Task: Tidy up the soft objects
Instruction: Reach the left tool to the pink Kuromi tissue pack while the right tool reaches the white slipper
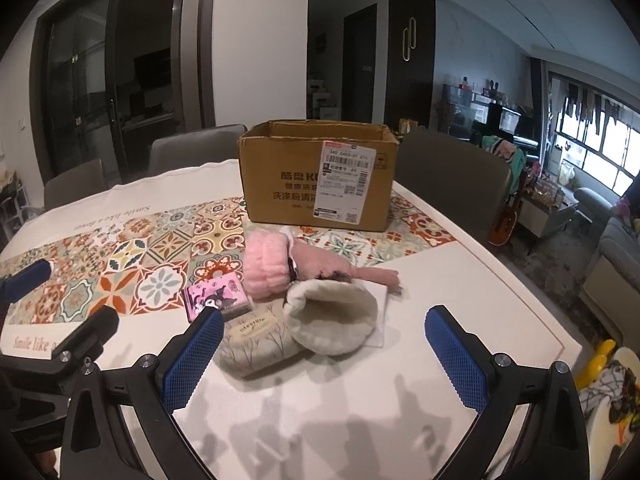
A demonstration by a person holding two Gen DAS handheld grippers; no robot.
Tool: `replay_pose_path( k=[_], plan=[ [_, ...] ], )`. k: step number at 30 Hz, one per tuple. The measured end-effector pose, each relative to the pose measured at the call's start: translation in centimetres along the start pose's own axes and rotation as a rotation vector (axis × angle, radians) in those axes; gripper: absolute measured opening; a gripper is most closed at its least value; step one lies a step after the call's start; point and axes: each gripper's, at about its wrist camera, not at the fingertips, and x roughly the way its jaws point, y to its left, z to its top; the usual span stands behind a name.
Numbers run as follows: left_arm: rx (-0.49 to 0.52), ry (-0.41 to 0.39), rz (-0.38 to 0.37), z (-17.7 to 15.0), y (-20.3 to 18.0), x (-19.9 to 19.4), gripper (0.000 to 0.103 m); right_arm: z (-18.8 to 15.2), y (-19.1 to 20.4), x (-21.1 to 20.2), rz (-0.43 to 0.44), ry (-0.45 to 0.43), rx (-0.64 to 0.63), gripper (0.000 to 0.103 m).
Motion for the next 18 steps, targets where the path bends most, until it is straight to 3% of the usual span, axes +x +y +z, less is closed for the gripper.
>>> replay_pose_path(
  k=[11,18],
  plan=[
    [0.046,0.052,-0.066,-0.1,0.1,4.2,0.103,0.3,1.1,3.3,-0.021,0.000,-0.025,0.099],
    [0.079,0.063,-0.102,-0.1,-0.1,6.4,0.103,-0.4,1.3,5.1,0.013,0.054,-0.018,0.080]
  ],
)
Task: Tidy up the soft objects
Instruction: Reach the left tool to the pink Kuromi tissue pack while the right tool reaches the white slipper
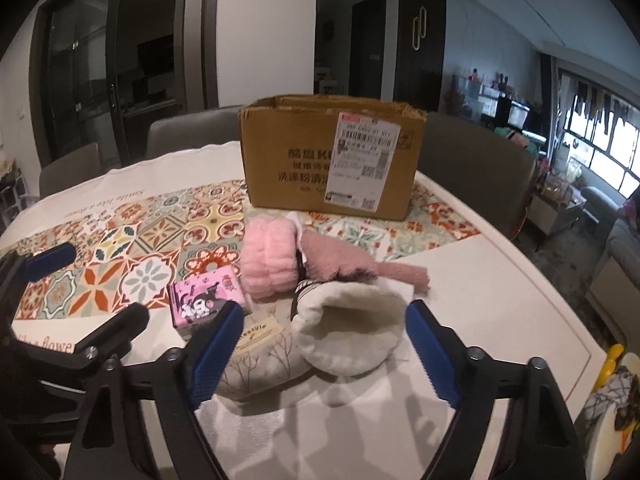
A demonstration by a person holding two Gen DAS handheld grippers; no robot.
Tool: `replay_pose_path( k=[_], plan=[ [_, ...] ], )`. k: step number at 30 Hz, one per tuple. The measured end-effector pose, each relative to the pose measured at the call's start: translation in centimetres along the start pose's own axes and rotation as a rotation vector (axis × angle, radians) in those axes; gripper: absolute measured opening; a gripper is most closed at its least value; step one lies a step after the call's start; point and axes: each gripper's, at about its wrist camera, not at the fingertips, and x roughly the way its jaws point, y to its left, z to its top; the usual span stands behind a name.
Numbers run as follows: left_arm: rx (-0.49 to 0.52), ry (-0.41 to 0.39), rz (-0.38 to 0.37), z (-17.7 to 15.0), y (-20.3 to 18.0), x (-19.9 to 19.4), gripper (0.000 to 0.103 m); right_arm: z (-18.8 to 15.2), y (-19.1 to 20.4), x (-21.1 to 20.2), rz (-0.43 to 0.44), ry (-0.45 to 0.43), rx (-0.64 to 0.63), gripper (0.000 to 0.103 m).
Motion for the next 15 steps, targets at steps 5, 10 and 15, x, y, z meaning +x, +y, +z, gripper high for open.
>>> replay_pose_path(
  k=[5,10,15],
  plan=[
    [0.018,0.013,-0.038,-0.1,0.0,1.5,0.103,-0.2,-0.2,1.0,0.015,0.031,0.021,0.071],
    [0.029,0.041,-0.070,-0.2,0.0,3.5,0.103,-0.3,-0.3,2.0,0.028,0.059,0.038,0.067],
    [0.009,0.081,-0.111,-0.2,0.1,5.3,0.103,-0.3,0.2,2.6,0.037,0.072,0.022,0.062]
  ],
)
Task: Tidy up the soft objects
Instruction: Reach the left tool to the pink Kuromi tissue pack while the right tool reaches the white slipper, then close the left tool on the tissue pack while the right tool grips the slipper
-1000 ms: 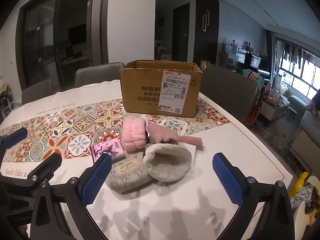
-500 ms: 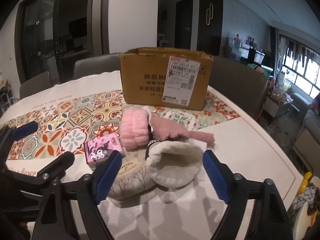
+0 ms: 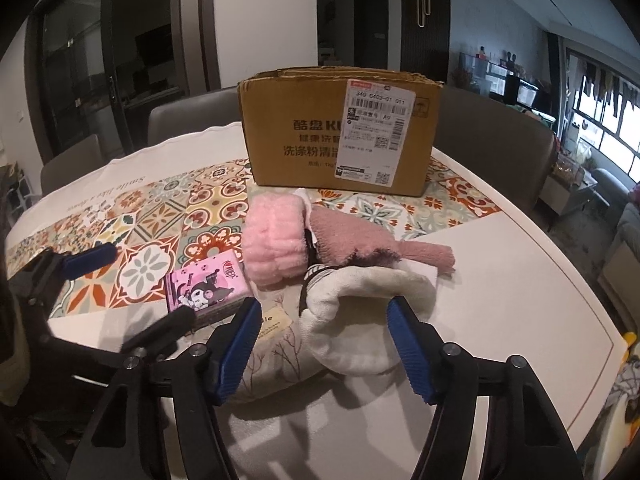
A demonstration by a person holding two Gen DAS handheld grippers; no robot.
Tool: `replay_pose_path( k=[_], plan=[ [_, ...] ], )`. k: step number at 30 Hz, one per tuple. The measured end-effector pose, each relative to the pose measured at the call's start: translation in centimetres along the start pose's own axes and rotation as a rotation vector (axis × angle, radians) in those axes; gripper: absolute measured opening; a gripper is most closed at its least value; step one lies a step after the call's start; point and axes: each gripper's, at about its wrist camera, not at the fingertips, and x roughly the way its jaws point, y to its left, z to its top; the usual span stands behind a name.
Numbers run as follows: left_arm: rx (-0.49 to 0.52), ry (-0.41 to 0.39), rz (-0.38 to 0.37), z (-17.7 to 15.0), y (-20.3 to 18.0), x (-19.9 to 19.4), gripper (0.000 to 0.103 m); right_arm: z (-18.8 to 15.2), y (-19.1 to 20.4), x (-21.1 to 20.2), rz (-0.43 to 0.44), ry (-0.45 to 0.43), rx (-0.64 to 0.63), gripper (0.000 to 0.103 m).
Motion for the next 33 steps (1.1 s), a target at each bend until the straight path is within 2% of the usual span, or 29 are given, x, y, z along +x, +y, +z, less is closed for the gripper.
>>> replay_pose_path(
  k=[4,10,17,23,25,33],
  plan=[
    [0.015,0.025,-0.009,0.2,-0.3,1.3,0.102,0.0,0.0,0.6,0.005,0.016,0.004,0.058],
    [0.012,0.069,-0.029,0.3,-0.4,3.0,0.092,0.0,-0.6,1.4,0.004,0.048,0.036,0.049],
    [0.005,0.117,-0.047,0.3,-0.6,4.0,0.073,0.1,-1.1,2.0,0.007,0.070,0.051,0.042],
    [-0.007,0.114,-0.031,0.3,-0.8,3.4,0.070,0.0,-1.1,2.0,0.030,0.076,0.049,0.035],
    [-0.011,0.103,-0.025,0.3,-0.8,2.8,0.069,0.0,-1.2,1.9,0.041,0.075,0.053,0.029],
    [-0.048,0.056,0.022,0.9,-1.2,0.3,0.066,0.4,-1.9,0.8,0.079,0.059,0.069,0.021]
  ],
)
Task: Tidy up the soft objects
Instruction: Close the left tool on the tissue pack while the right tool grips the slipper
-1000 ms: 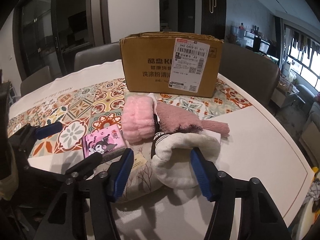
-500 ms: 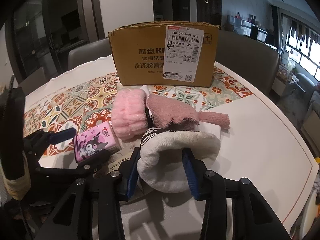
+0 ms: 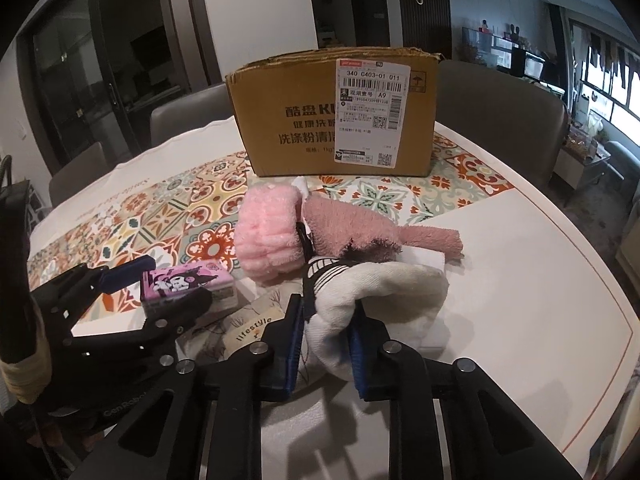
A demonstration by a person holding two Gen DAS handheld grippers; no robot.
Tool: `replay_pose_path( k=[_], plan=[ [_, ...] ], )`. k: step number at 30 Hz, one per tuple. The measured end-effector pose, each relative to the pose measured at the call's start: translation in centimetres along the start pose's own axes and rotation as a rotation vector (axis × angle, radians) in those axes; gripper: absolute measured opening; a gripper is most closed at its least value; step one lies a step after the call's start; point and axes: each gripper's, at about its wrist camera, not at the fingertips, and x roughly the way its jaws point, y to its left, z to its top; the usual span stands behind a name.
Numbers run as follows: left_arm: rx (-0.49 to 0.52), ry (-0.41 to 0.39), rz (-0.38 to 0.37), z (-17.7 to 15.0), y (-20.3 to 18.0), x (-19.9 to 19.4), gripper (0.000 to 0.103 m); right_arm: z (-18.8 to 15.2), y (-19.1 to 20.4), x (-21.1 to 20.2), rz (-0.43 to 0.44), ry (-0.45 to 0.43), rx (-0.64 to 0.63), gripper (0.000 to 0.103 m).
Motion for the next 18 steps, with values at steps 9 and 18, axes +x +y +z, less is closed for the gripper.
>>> replay_pose_path(
  k=[9,18],
  plan=[
    [-0.072,-0.030,0.009,0.2,-0.4,-2.1,0.065,0.3,-0.3,-1.8,0.035,-0.029,-0.010,0.016],
    [-0.078,-0.087,0.038,0.9,-1.7,-5.3,0.064,0.6,-0.8,-4.3,0.055,-0.078,-0.003,0.016]
  ],
)
